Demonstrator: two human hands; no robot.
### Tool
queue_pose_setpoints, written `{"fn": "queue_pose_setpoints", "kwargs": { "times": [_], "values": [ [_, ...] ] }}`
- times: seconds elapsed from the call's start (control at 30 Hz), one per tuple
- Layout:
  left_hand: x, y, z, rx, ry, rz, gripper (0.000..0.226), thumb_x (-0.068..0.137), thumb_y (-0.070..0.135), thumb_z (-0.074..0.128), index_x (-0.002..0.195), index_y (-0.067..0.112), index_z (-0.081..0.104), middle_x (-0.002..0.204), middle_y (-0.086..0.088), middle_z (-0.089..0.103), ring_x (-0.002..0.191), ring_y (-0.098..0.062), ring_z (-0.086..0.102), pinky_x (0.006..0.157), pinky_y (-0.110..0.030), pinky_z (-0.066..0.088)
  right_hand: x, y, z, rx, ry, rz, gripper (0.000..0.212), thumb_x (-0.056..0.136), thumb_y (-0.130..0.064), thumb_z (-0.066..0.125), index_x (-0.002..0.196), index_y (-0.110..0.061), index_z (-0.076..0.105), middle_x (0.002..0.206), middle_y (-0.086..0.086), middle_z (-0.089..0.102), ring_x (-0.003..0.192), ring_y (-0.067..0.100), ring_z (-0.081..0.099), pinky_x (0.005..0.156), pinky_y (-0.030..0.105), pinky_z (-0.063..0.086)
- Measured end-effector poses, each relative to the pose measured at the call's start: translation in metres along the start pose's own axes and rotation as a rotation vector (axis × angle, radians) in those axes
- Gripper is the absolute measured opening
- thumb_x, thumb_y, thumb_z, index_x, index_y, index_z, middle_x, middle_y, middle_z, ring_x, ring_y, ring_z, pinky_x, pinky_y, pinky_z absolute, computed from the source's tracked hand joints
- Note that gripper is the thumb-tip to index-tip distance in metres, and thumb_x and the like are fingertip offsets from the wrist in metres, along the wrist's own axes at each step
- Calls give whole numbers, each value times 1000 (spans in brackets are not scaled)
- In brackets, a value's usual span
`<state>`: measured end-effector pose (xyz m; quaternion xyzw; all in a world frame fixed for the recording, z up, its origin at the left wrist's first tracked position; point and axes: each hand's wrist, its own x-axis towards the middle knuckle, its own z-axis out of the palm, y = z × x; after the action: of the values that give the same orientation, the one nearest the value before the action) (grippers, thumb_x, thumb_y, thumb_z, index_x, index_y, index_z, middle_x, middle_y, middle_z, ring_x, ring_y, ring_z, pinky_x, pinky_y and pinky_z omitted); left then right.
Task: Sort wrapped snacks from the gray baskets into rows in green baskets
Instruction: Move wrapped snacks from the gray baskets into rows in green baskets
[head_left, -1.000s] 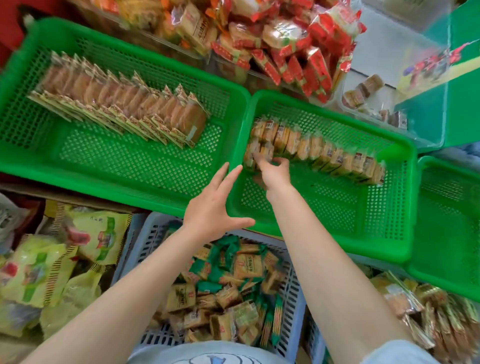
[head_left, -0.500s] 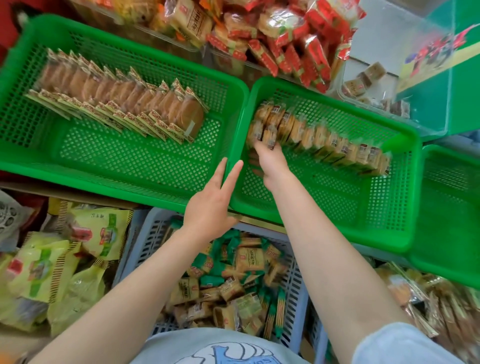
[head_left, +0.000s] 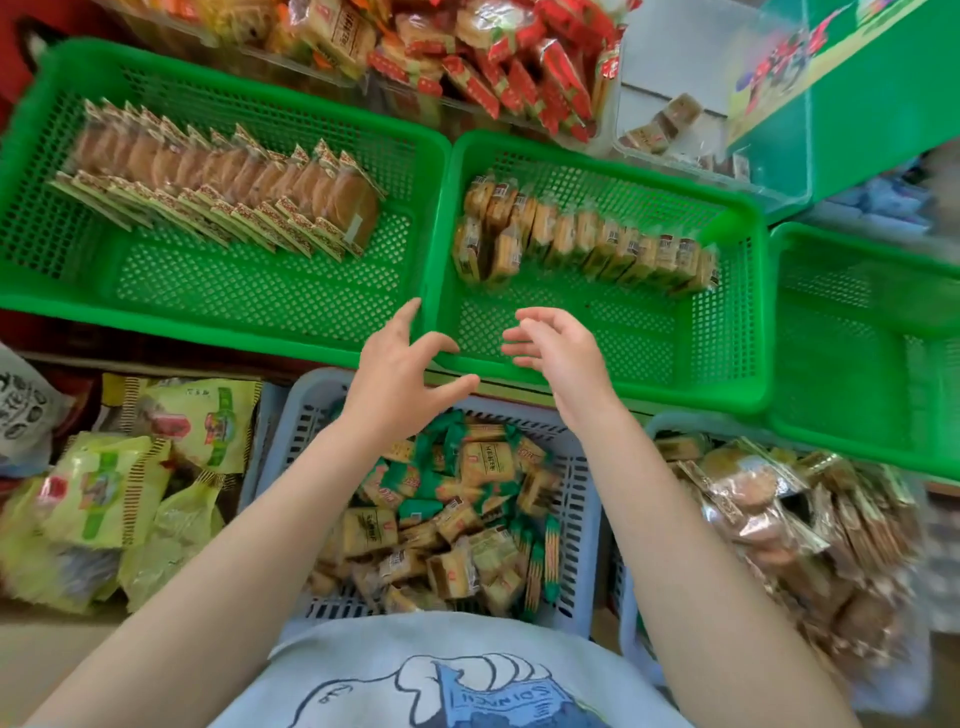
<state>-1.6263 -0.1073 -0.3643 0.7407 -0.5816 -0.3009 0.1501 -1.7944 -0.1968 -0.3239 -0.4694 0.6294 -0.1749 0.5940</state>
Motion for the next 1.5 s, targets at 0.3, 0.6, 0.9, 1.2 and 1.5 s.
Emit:
{"fn": "queue_pose_setpoints", "kwargs": {
  "times": [0.3,0.6,0.9,1.2,1.5],
  "values": [
    [-94,-36,55,-148,-139,-205,35,98,51,52,119,26,64,115,9,59,100,-10,57,79,-33,51,-51,123,2,-195,73,306,23,102,-22,52,118,-11,64,99,6,69,85,22,67,72,34,55],
    [-132,-59,72,-221,-361,-400,37,101,43,51,130,21,62,120,6,64,104,-13,59,83,-31,50,-16,152,43,-626,63,490,92,91,-61,60,156,-6,23,156,19,31,141,36,37,105,41,40],
    [-130,-49,72,-456,-333,-571,31,101,42,52,126,25,63,119,5,66,103,-13,63,90,-35,51,-24,156,24,-296,140,333,42,90,-31,73,114,-10,47,111,6,57,98,28,54,74,36,43],
    [-136,-22,88,-1195,-481,-756,35,94,31,68,122,12,63,117,-13,72,103,-27,71,90,-44,59,-112,164,22,-89,-156,232,25,102,-42,50,100,-21,64,102,6,71,92,23,70,81,43,61],
    [-141,-81,64,-1106,-345,-872,27,91,17,71,114,12,61,115,-14,70,102,-29,71,86,-47,59,-114,218,63,-1152,-298,17,57,89,-46,68,132,-14,47,129,10,45,111,30,53,72,34,45]
  ]
}}
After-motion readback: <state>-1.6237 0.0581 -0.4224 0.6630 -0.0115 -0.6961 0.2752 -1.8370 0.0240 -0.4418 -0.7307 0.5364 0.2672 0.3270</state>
